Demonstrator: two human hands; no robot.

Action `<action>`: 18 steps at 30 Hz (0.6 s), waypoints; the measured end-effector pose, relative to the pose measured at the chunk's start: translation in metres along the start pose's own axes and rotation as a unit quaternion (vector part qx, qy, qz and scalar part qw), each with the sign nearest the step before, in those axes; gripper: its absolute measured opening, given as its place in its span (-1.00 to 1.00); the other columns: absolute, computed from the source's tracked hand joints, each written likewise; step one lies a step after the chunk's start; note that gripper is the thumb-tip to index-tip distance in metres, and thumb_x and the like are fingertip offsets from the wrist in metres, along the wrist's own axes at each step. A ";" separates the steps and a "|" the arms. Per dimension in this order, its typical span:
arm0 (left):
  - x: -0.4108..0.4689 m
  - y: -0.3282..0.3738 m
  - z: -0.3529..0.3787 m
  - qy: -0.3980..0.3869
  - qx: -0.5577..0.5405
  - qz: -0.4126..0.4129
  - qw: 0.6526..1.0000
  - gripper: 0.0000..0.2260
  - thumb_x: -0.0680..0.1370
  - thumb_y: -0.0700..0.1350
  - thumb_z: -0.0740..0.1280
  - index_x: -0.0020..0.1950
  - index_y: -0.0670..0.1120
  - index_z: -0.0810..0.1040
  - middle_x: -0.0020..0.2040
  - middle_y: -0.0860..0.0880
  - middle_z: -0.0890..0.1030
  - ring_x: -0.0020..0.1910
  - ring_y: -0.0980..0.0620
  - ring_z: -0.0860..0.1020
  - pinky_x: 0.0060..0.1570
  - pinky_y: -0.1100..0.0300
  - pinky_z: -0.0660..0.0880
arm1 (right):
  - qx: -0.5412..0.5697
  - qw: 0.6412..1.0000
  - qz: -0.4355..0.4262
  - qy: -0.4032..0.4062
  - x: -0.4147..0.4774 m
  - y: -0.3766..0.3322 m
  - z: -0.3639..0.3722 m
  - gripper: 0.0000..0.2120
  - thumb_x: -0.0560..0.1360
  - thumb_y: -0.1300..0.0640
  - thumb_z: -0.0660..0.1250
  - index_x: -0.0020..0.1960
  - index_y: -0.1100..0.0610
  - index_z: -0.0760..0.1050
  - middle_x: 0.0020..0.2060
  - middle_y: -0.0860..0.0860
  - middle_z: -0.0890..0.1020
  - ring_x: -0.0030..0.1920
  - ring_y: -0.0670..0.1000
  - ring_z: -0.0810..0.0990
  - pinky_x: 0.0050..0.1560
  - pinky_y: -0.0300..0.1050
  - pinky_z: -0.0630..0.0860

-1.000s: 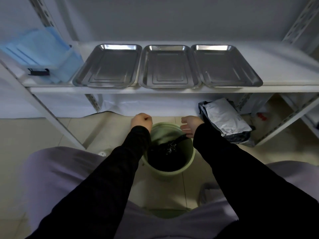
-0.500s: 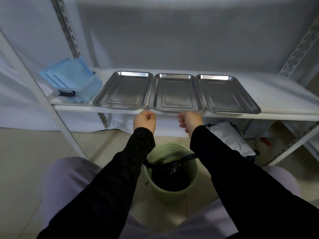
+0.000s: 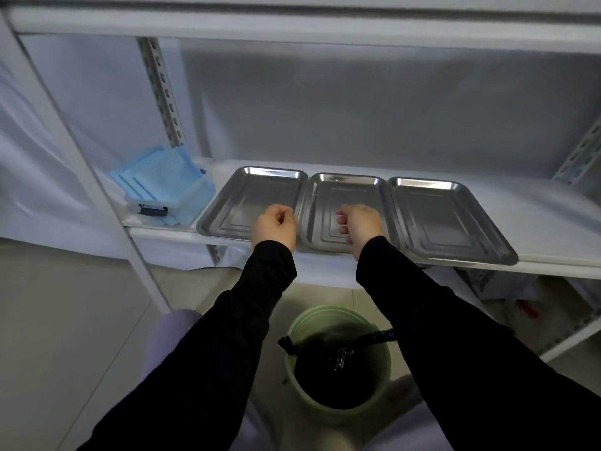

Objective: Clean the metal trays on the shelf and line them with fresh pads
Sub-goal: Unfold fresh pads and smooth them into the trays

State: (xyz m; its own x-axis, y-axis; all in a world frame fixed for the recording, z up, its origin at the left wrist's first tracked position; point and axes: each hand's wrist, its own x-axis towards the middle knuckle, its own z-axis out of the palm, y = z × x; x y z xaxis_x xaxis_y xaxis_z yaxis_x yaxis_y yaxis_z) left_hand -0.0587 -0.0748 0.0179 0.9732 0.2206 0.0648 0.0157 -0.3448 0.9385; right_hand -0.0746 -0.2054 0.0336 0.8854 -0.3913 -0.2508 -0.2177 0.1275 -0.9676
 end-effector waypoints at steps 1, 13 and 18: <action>0.005 0.002 -0.002 0.004 0.002 -0.003 1.000 -0.79 0.60 -0.16 0.19 0.14 -0.17 0.56 0.04 -0.14 0.63 0.05 -0.10 0.57 0.01 0.22 0.41 | -0.007 1.000 -0.003 -0.002 0.004 -0.003 0.003 -0.80 0.56 0.23 0.19 -0.23 0.07 0.44 -0.36 -0.03 0.45 -0.38 -0.09 0.38 -0.39 -0.28 0.31; 0.065 0.004 -0.026 0.069 0.105 0.024 0.992 -0.76 0.54 -0.20 0.25 0.19 -0.09 0.54 0.17 -0.06 0.54 0.22 -0.05 0.47 0.25 0.08 0.41 | -0.029 0.997 -0.059 -0.028 0.052 -0.028 0.058 -0.78 0.54 0.26 0.14 -0.19 0.00 0.44 -0.28 -0.06 0.46 -0.29 -0.09 0.40 -0.32 -0.27 0.30; 0.081 -0.001 -0.044 0.080 0.231 0.069 0.967 -0.73 0.54 -0.16 0.25 0.23 -0.06 0.53 0.24 -0.08 0.51 0.27 -0.08 0.41 0.25 0.08 0.36 | -0.045 0.995 -0.079 -0.036 0.063 -0.030 0.081 -0.88 0.55 0.25 0.15 -0.02 0.09 0.44 -0.27 -0.08 0.45 -0.27 -0.11 0.42 -0.24 -0.24 0.36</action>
State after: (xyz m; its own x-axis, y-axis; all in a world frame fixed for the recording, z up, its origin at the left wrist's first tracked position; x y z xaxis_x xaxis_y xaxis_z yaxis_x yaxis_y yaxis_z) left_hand 0.0099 -0.0164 0.0368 0.9262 0.2692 0.2641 0.0256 -0.7434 0.6683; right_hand 0.0212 -0.1599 0.0494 0.9383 -0.3324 -0.0953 -0.1061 -0.0144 -0.9943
